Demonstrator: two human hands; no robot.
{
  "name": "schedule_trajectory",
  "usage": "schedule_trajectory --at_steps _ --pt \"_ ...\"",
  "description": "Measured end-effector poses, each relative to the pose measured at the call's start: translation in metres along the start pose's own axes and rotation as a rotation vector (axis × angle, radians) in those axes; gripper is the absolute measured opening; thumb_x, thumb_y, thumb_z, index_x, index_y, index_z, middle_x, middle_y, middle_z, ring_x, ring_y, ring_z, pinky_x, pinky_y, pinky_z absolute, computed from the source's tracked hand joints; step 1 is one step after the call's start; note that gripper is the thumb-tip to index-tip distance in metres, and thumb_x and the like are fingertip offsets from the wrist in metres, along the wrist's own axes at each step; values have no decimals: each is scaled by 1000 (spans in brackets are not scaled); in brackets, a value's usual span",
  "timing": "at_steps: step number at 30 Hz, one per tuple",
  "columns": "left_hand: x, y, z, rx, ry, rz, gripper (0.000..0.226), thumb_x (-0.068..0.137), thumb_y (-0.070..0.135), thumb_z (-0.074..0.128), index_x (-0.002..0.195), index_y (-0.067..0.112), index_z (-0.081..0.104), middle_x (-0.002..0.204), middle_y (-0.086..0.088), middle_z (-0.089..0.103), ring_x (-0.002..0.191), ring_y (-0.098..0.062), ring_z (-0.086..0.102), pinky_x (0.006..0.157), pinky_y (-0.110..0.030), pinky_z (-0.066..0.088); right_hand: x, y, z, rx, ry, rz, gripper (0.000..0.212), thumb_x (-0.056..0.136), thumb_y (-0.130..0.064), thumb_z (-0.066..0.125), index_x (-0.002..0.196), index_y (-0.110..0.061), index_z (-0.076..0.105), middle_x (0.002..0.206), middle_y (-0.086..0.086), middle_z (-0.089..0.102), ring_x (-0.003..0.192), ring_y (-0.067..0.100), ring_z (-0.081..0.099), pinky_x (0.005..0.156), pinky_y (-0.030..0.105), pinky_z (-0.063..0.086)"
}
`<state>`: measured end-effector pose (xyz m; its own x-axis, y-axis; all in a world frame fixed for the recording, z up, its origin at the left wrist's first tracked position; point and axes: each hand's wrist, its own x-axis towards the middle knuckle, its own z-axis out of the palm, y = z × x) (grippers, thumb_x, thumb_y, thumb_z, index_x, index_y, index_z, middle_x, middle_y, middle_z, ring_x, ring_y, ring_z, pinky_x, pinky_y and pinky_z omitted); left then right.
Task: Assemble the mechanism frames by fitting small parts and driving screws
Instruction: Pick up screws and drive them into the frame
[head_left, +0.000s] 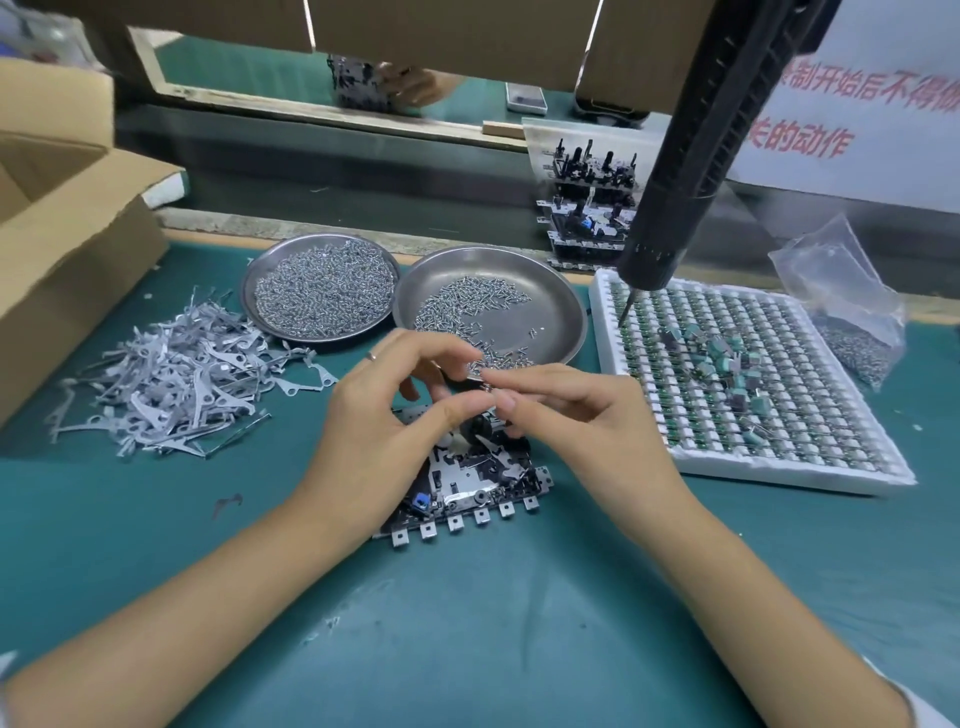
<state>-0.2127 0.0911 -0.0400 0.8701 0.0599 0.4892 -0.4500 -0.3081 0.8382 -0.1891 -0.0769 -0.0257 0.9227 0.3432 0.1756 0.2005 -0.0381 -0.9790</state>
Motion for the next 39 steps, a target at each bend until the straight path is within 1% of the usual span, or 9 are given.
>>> schedule_trajectory --at_steps 5,9,12,16,19,24,30,35,39 --pt "2 5 -4 32 -55 13 25 73 26 73 96 29 63 90 1 61 81 -10 58 67 -4 44 -2 -1 2 -38 18 -45 20 79 -1 72 87 -18 76 90 4 73 83 10 66 74 18 51" --pt "7 10 -15 180 -213 74 29 75 23 73 103 20 66 89 4 61 82 -10 57 77 -9 41 -7 0 3 -102 23 -98 23 79 0 71 92 -19 75 89 7 72 84 24 65 72 29 52" --pt "8 12 -28 162 -277 54 30 75 28 72 105 26 66 90 6 65 84 -9 59 80 -12 43 -12 4 3 -245 -41 -158 25 79 0 73 96 -19 74 87 -2 71 85 17 64 77 23 49" --pt "-5 9 -41 27 -107 -46 13 83 34 64 95 35 68 86 13 70 79 0 62 74 -17 49 -16 11 6 -471 -172 -297 18 76 -7 75 92 -16 77 87 -5 71 85 13 59 77 21 44" --pt "-16 4 -39 -24 24 -115 11 84 32 60 91 30 68 78 15 69 73 2 61 72 -12 47 -16 17 8 -598 -230 -415 15 75 -9 76 89 -14 78 86 -2 71 81 15 57 77 25 42" --pt "-23 2 -30 11 33 -136 6 87 31 62 89 29 68 80 10 68 71 -1 60 71 -14 47 -15 20 6 -677 -218 -523 12 74 -11 76 85 -15 79 85 -1 71 77 16 53 74 41 48" --pt "-29 6 -27 151 -53 -56 9 86 26 60 91 26 68 79 10 64 75 0 56 73 -12 41 -15 20 5 -700 -231 -541 10 73 -11 77 83 -15 79 86 -1 71 79 16 54 75 44 47" --pt "-35 9 -26 358 -230 46 31 76 32 56 101 16 67 86 6 61 84 -14 57 83 -34 46 -16 18 5 -668 -263 -479 13 72 -7 77 82 -14 79 88 -1 69 81 16 55 80 35 45" --pt "-37 8 -24 514 -294 115 36 72 37 58 102 19 65 86 11 59 83 -15 57 85 -39 41 -16 16 3 -591 -280 -381 12 73 -8 76 85 -12 78 90 0 70 84 15 56 82 29 41"
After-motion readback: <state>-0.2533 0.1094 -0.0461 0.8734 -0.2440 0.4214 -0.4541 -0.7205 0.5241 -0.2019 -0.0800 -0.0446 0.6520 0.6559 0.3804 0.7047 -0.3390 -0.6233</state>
